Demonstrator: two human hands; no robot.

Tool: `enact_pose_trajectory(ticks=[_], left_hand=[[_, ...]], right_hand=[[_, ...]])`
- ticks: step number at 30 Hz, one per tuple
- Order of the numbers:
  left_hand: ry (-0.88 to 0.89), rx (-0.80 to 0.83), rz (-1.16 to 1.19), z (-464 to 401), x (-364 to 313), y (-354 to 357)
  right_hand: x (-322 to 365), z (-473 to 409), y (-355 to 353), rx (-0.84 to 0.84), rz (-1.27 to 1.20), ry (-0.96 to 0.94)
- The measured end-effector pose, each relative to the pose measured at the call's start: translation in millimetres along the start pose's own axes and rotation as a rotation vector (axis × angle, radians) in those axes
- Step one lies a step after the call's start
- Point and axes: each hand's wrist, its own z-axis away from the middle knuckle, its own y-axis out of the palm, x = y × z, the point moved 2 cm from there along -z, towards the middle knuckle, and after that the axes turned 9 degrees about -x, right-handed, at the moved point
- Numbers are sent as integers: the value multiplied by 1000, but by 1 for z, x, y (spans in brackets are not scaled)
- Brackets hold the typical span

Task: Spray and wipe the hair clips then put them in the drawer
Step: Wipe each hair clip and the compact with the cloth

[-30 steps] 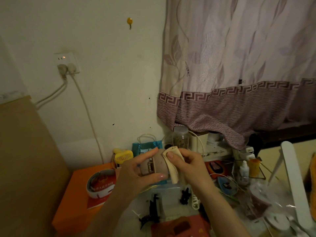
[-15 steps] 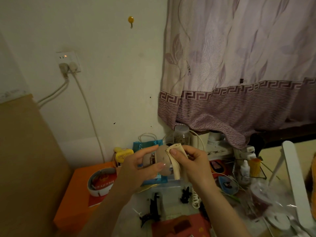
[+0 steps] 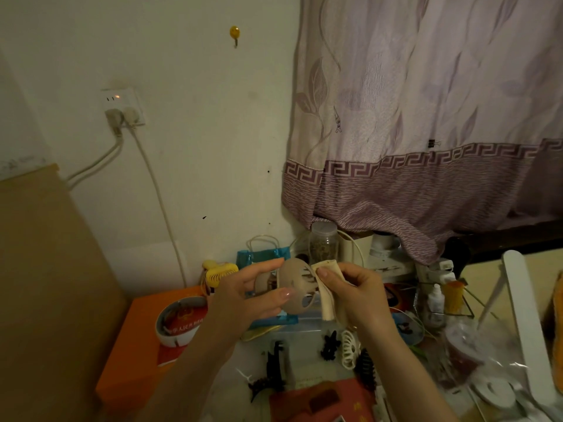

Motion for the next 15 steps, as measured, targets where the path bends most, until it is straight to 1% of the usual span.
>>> enact_pose_trajectory(ticks=[4,6,9,15], left_hand=[[32,-3,-31,1,0,-1],[55,-17,-46,1,0,-2],[68,-36,-40,1,1,-3],[46,-25,-17,0,2,2]], right_hand=[[1,-3,-11,-102,51,-11],[4,-5,-16,-128,16,19],[9,-5,-19,-115,-76,67],[13,1,-9,4,-6,27]])
